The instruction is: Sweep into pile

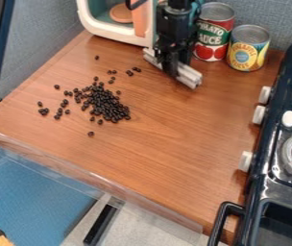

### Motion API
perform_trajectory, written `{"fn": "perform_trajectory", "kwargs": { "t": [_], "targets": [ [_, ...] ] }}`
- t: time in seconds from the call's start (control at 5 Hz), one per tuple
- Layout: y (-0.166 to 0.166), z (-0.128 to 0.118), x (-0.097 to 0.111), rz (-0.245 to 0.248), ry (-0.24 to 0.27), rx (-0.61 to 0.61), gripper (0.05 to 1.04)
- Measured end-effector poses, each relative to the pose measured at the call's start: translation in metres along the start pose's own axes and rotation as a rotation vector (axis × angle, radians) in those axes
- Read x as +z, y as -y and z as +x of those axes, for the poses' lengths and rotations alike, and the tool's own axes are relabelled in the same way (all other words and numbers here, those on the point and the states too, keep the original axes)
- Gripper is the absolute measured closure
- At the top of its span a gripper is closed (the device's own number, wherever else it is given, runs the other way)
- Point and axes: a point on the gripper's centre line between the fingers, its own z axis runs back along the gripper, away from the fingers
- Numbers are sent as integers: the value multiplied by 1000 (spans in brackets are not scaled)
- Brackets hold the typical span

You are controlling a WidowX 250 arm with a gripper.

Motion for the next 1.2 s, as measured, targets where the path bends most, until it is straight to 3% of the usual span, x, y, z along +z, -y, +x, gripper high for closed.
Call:
{"fn": "perform_trajectory", "kwargs": {
  "t": [0.6,1.2],
  "targets": [
    [-18,30,-18,-1,-26,45,691],
    [-52,27,-17,7,-1,43,691]
  ]
}}
